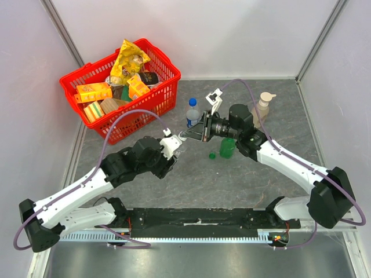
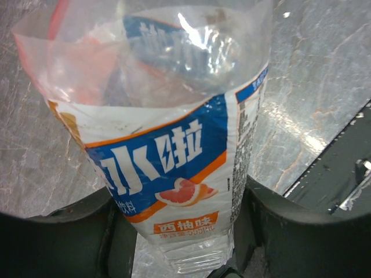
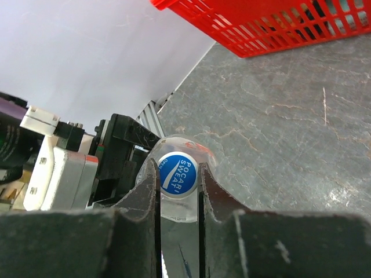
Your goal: Unscrew the bottle caps
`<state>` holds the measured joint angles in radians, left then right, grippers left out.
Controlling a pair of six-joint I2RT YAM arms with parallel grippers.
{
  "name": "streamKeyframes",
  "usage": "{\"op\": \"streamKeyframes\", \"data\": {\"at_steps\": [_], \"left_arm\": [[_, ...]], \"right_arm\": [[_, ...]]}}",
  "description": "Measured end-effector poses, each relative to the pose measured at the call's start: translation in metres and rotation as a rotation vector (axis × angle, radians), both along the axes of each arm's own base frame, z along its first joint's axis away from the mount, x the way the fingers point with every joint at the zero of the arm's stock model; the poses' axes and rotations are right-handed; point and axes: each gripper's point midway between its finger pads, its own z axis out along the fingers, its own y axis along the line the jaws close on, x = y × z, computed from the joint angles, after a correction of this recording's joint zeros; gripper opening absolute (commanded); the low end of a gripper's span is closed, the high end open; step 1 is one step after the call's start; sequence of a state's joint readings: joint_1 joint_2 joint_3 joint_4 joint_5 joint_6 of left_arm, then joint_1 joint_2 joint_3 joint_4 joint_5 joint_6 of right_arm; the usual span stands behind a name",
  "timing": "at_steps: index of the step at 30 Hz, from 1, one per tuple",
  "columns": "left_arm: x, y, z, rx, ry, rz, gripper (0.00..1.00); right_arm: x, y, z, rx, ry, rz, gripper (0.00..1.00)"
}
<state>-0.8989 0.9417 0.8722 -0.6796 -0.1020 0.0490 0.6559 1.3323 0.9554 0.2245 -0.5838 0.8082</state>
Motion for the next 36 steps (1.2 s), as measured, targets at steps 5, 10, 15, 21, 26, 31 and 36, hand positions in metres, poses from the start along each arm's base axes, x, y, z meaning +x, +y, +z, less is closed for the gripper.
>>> {"op": "streamKeyframes", "data": {"at_steps": [5, 10, 15, 21, 26, 31, 36], "left_arm": [[-0.012, -0.007, 0.013, -0.074, 0.007, -0.06, 0.02], [-0.026, -0.015, 0.028, -0.149, 0.021, -0.13, 0.02], [-0.039, -0.021, 0.039, -0.201, 0.042, -0.196, 0.02], [-0.062, -0.032, 0.054, -0.269, 0.093, -0.322, 0.02], [-0.083, -0.042, 0.066, -0.327, 0.142, -0.439, 0.02], [-0.107, -0.05, 0.08, -0.393, 0.202, -0.572, 0.02], [-0.128, -0.057, 0.095, -0.459, 0.26, -0.695, 0.02]], "right_arm": [[-0.013, -0.001, 0.017, 0.037, -0.07, 0.063, 0.0], [-0.029, -0.003, 0.037, 0.084, -0.149, 0.136, 0.0], [-0.044, -0.006, 0.051, 0.116, -0.225, 0.205, 0.0], [-0.069, -0.014, 0.069, 0.144, -0.339, 0.305, 0.0], [-0.092, -0.022, 0.082, 0.169, -0.444, 0.397, 0.0], [-0.115, -0.029, 0.097, 0.201, -0.541, 0.467, 0.0], [-0.135, -0.035, 0.113, 0.255, -0.612, 0.519, 0.0]]}}
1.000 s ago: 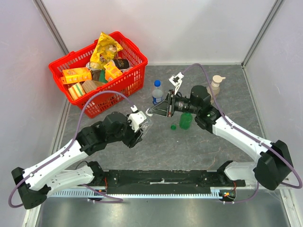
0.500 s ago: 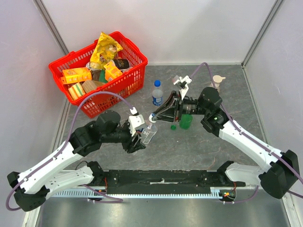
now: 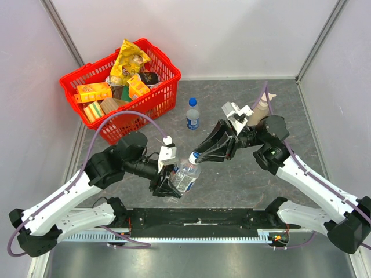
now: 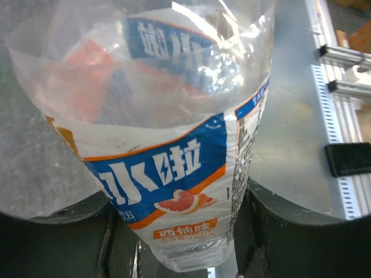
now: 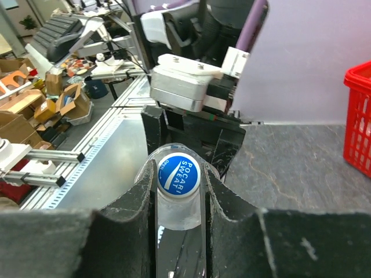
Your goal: Unscrew the bottle caps
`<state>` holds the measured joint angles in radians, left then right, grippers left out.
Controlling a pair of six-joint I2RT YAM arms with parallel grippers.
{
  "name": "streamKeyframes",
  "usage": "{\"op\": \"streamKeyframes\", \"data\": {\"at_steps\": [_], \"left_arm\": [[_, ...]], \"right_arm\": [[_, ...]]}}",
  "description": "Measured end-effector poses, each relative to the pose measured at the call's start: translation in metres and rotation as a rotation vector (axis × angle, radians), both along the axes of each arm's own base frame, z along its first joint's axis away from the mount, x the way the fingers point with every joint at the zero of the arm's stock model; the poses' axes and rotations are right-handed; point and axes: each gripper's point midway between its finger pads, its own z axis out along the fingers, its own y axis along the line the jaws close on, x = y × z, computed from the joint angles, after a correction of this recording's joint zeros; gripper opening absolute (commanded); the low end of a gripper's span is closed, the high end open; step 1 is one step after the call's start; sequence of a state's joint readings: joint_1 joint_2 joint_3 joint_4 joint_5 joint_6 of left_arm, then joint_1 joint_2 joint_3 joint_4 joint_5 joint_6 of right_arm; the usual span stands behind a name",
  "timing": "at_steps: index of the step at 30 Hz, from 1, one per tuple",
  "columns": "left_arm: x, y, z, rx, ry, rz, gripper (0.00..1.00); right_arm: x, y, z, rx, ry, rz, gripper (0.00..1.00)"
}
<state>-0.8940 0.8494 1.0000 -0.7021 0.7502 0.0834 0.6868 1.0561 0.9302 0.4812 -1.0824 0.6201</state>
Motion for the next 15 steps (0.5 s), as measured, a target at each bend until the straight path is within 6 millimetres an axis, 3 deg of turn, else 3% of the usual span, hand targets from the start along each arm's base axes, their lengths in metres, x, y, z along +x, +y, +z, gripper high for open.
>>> {"op": "streamKeyframes", "data": {"at_steps": [11, 15], "left_arm": [[-0.022, -0.008, 0.02, -0.097, 0.044, -0.161, 0.02], [-0.023, -0.009, 0.022, -0.107, 0.046, -0.174, 0.02]], "right_arm": [[-0.025, -0.009, 0.022, 0.099, -0.062, 0.066, 0.03], [-0.027, -0.011, 0.024, 0.113, -0.071, 0.059, 0.26]]}}
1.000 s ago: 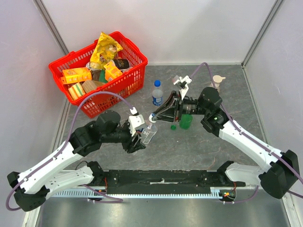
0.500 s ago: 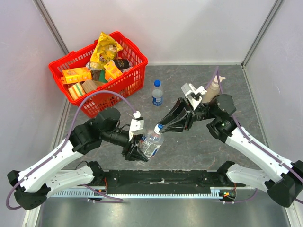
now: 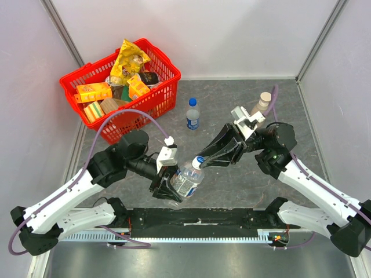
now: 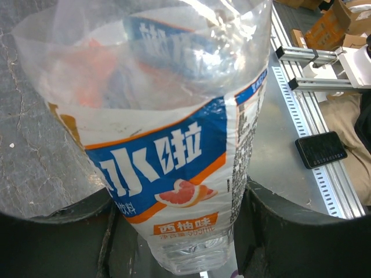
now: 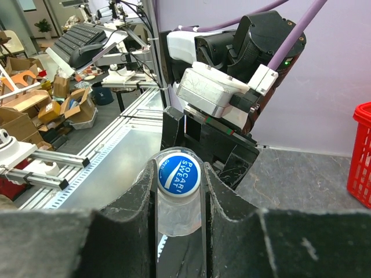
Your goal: Unscrew the bottle caps
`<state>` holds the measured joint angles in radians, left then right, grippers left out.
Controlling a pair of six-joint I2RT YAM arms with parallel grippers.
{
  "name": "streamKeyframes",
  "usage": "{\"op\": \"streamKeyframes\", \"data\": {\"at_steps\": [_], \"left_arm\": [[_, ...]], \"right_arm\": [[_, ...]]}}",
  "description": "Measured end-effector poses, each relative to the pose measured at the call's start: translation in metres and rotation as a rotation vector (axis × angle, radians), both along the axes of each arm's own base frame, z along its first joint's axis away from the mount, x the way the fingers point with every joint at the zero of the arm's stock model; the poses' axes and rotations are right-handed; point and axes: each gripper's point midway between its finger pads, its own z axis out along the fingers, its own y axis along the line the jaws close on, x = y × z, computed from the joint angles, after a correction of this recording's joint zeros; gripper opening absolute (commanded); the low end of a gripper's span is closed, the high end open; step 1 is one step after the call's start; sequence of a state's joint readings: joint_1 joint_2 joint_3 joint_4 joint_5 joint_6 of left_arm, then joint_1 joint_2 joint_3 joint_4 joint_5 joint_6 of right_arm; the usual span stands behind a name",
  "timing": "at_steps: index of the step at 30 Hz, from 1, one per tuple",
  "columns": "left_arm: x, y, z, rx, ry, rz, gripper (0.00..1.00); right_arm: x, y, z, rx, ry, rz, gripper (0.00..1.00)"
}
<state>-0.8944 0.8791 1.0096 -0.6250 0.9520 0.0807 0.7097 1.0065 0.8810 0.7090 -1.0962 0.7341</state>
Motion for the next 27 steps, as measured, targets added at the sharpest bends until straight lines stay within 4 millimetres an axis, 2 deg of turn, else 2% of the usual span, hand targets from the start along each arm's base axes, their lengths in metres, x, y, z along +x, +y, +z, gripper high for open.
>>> {"op": "streamKeyframes", "data": {"at_steps": [4, 14, 22, 27], "left_arm": [[0.001, 0.0, 0.0, -0.001, -0.004, 0.004, 0.02], [0.015, -0.003, 0.0, 0.002, -0.055, 0.081, 0.02], [0.04, -0.001, -0.016, 0.059, -0.108, 0.224, 0.02], [0.063, 0.006, -0.033, 0.125, -0.152, 0.358, 0.02]], "right_arm": [[0.001, 0.0, 0.001, 0.007, 0.002, -0.01, 0.5], [0.013, 0.003, 0.003, 0.021, 0.021, -0.084, 0.96], [0.021, -0.001, 0.012, 0.057, 0.022, -0.173, 0.98], [0.04, 0.003, 0.007, 0.041, 0.07, -0.266, 0.98]]}}
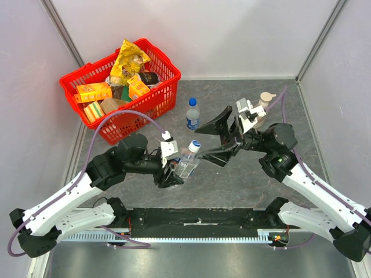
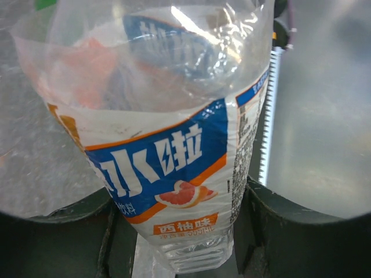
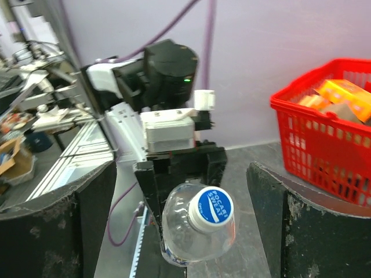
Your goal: Unscrew the bottle caps
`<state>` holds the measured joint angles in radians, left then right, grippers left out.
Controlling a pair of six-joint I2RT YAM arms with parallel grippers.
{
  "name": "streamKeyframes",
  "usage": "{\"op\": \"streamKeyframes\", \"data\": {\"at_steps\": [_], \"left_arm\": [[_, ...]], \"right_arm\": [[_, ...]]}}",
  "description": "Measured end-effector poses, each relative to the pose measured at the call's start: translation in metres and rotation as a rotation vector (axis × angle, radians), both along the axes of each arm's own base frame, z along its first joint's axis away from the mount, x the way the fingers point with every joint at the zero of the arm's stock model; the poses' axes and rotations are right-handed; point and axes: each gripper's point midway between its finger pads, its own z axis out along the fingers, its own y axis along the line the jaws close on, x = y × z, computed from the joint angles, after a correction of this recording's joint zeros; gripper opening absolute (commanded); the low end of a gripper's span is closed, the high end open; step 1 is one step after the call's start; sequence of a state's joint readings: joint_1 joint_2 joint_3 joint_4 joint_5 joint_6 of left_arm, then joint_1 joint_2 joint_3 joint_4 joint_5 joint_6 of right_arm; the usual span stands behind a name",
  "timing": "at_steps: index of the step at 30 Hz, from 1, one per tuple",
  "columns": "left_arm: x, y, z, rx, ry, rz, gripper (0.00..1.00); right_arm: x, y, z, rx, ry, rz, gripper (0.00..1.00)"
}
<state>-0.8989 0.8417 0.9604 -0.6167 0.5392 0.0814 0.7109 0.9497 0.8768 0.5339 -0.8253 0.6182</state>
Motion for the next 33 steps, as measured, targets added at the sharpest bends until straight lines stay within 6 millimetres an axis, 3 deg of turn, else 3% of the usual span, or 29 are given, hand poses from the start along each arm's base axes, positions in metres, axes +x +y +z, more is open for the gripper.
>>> {"op": "streamKeyframes", "data": {"at_steps": [10, 17, 22, 28, 33], "left_arm": [[0.046, 0.024, -0.021, 0.106, -0.106, 0.276, 0.02], [0.059, 0.033, -0.025, 0.137, -0.135, 0.357, 0.02], [0.065, 0.036, -0.037, 0.18, -0.132, 0.384, 0.02], [0.074, 0.036, -0.057, 0.258, -0.118, 0.415, 0.02], [0.078, 0.038, -0.061, 0.281, -0.12, 0.433, 0.02]], "right_arm": [[0.062, -0.01, -0.019, -0.008, 0.197, -0.346, 0.98], [0.093, -0.003, -0.054, -0.08, 0.346, -0.449, 0.98], [0.104, 0.003, -0.072, -0.108, 0.43, -0.47, 0.98], [0.109, 0.014, -0.089, -0.125, 0.5, -0.44, 0.91], [0.111, 0.019, -0.105, -0.15, 0.541, -0.428, 0.88]]}}
